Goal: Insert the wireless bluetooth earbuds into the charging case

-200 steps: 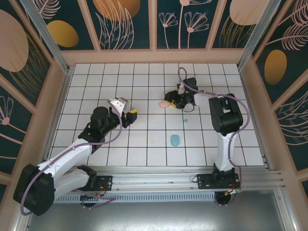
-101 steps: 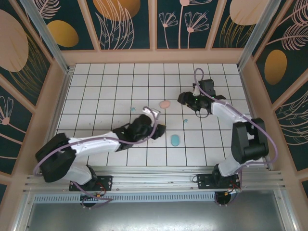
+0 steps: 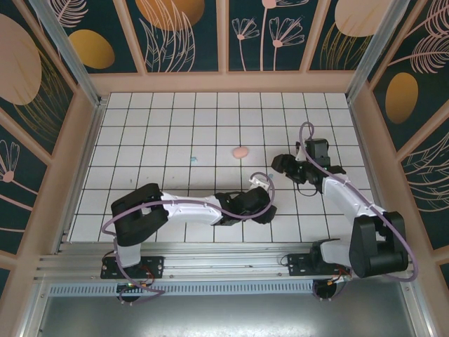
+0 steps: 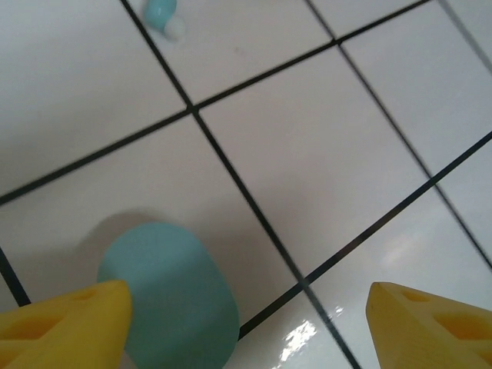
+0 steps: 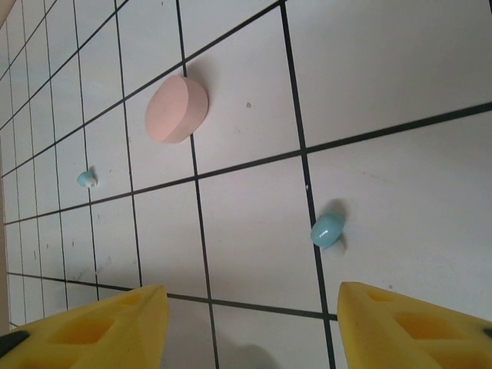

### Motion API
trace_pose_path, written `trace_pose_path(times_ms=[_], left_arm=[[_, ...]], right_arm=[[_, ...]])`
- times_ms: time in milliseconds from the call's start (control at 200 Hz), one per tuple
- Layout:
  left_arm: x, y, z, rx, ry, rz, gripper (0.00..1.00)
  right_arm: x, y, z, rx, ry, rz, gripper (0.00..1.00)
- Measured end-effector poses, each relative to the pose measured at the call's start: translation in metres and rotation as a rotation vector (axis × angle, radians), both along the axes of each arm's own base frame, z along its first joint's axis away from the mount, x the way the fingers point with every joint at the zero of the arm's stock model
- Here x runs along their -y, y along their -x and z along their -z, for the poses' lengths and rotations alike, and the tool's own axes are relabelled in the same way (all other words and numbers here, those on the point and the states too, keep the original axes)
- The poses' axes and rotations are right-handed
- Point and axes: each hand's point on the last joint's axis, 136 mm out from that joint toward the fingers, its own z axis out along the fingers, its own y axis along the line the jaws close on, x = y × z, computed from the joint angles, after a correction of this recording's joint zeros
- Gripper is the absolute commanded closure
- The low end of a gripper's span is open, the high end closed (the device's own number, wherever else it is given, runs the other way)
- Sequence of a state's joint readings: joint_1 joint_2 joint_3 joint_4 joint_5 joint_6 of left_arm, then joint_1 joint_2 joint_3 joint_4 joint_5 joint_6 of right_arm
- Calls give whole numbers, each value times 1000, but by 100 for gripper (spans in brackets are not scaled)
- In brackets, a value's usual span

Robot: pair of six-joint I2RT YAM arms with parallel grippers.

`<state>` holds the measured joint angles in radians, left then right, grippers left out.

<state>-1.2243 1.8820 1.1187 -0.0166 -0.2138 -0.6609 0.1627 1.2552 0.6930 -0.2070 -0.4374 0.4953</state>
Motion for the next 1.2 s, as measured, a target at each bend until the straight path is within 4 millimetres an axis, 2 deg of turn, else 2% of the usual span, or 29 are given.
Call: trace_pose_path(times_ms=[190, 365, 500, 636, 756, 851, 1031, 1091, 1196], left_arm=[[-13, 1, 13, -19, -101, -15, 19], [-29, -2, 23, -30, -174, -36, 19], [-39, -12, 26, -26, -196, -56, 24], [-59, -17, 29, -26, -198, -56, 30], [-71, -21, 18, -4, -176, -41, 28], [-66, -23, 0, 42, -120, 0, 24], [-61, -14, -33, 170, -42, 168, 23], [-62, -10, -35, 224, -46, 242, 22], [-70, -3, -27, 313, -101, 380, 22]], right_arm=[[2, 3, -1, 5, -7, 3, 39], [0, 2, -10, 39, -21, -8, 40], [-2, 1, -16, 67, -29, -21, 40], [-2, 3, -16, 78, -35, -28, 39], [-3, 9, -13, 73, -45, -38, 39], [-4, 13, -12, 71, -48, -43, 39], [-5, 17, -15, 83, -61, -53, 39], [-5, 19, -15, 83, -66, -56, 39], [-6, 24, -10, 73, -72, -61, 39]])
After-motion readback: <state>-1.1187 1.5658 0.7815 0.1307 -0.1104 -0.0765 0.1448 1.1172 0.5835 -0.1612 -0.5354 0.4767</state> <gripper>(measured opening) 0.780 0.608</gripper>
